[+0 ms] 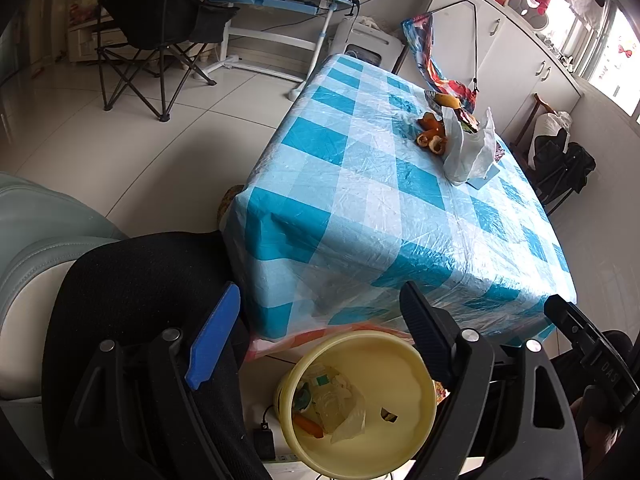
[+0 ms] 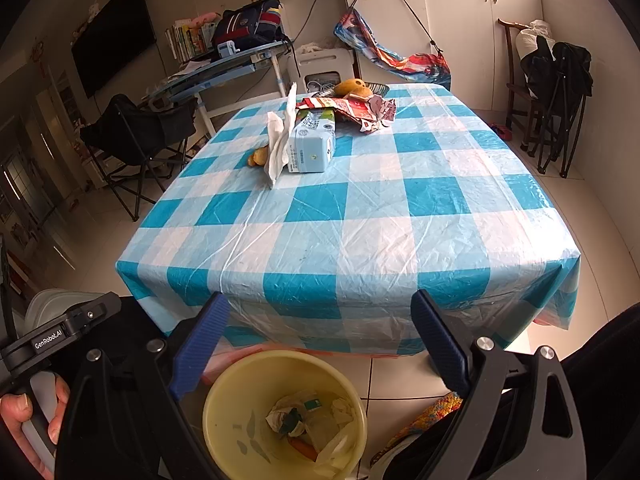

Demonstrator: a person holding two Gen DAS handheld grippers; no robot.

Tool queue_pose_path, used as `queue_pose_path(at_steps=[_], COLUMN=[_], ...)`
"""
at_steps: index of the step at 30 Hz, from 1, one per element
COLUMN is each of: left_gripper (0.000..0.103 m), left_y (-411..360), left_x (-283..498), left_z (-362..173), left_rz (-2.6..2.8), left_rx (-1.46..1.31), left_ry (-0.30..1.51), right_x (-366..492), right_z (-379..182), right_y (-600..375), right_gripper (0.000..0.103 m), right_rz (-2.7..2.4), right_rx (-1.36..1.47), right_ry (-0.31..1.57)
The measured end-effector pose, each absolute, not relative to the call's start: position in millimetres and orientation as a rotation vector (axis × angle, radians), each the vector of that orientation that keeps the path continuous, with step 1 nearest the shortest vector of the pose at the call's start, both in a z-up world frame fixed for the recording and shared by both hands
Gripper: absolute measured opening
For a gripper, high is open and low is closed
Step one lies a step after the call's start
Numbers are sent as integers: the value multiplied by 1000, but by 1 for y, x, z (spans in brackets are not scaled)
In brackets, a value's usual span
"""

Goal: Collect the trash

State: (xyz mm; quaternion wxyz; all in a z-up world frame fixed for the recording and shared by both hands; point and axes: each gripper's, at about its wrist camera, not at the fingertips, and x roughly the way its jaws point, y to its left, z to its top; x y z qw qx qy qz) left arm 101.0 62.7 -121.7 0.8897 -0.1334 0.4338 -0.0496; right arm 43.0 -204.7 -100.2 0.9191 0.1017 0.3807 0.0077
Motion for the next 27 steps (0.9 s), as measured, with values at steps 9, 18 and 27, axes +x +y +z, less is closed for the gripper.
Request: queue_pose_path(at_steps=[9, 18, 27], left_gripper=[80, 81, 81], left_y=[63, 63, 69], left_x=[101, 101, 102], left_z=[-121, -121, -123], left_rz=[-103, -103, -98], left_rx=[-276, -276, -282], left_ry=[901, 900, 898], right_x=[43, 42, 43], right_z=[-100, -101, -101], right_y=[-204, -204, -203], right_gripper=[91, 91, 91], right_rz=[16, 16, 16], right_rx=[208, 208, 205], right_ry=[783, 782, 782])
